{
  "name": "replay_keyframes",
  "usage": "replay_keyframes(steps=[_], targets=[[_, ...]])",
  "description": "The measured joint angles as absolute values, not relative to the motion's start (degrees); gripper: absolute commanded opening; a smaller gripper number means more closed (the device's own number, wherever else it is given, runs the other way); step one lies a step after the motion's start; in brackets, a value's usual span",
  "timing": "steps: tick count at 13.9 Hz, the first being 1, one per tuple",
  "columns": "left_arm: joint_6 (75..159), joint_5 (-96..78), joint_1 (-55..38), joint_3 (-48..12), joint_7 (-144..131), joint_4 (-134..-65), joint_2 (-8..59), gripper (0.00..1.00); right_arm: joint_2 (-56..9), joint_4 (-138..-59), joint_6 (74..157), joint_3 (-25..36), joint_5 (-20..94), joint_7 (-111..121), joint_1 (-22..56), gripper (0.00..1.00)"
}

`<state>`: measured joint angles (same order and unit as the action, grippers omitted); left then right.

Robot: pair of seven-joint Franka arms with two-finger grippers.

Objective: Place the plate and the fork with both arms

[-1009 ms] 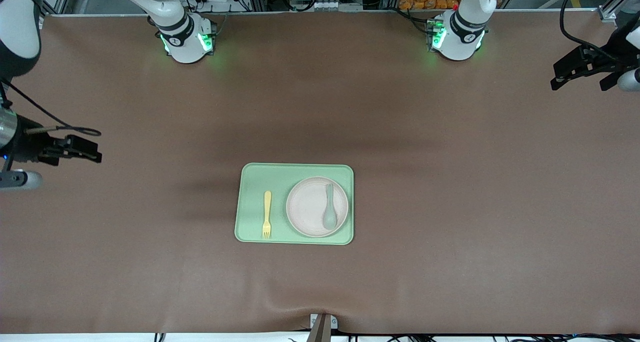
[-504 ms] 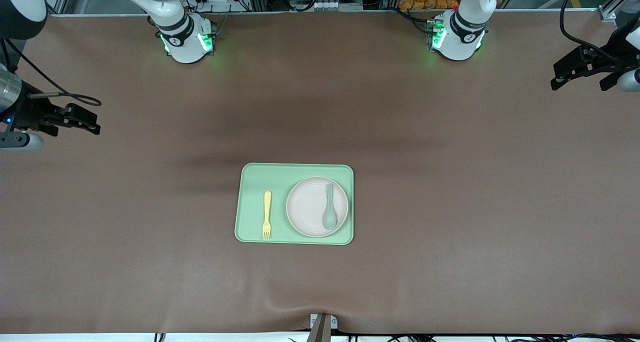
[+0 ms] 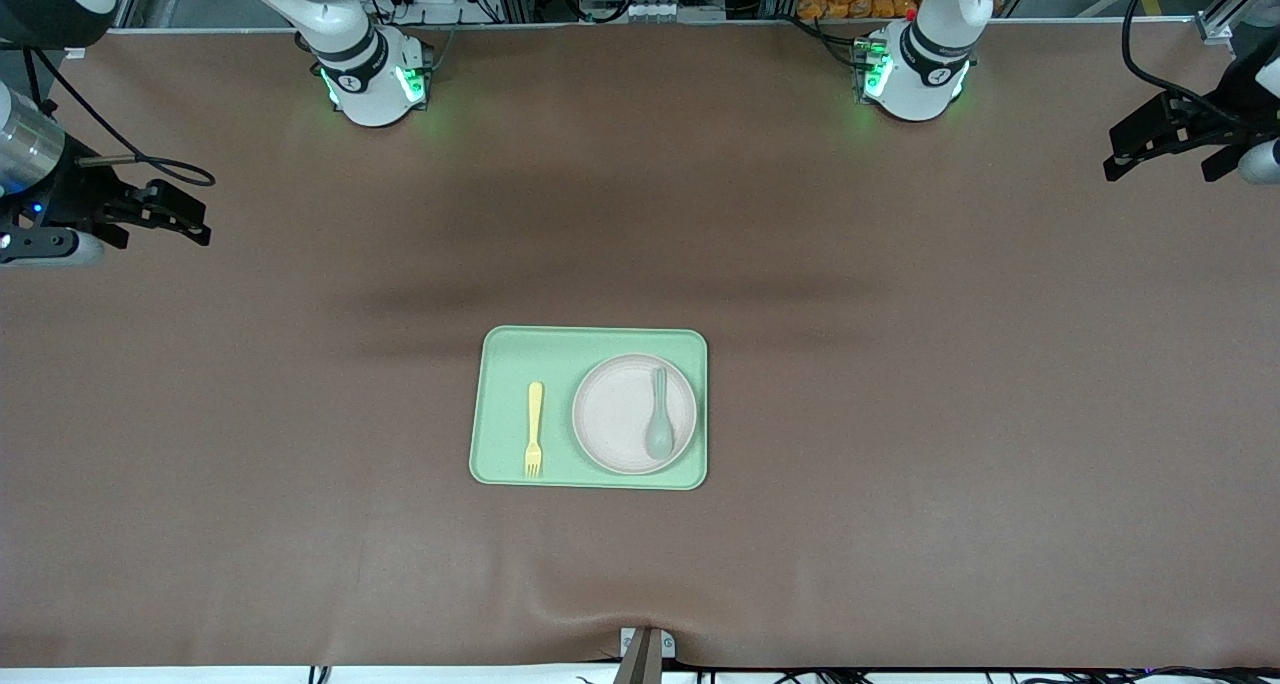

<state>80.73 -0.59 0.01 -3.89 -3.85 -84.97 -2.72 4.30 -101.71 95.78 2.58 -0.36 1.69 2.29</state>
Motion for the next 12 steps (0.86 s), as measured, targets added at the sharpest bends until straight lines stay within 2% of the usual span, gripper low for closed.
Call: replay_keyframes(steps=[6,12], targets=[[80.77,-0.59,0.01,-3.86,-4.93,-84.97,-2.72,1.0,0.11,-94.51,96.77,2.74,-0.91,3.0,1.89,1.0],[84.56,-0.54,0.88,-3.53,-4.96,-85.21,-2.48,1.0,-0.83,-92.21,95.76,2.5,-1.19,3.6,1.88,1.0]])
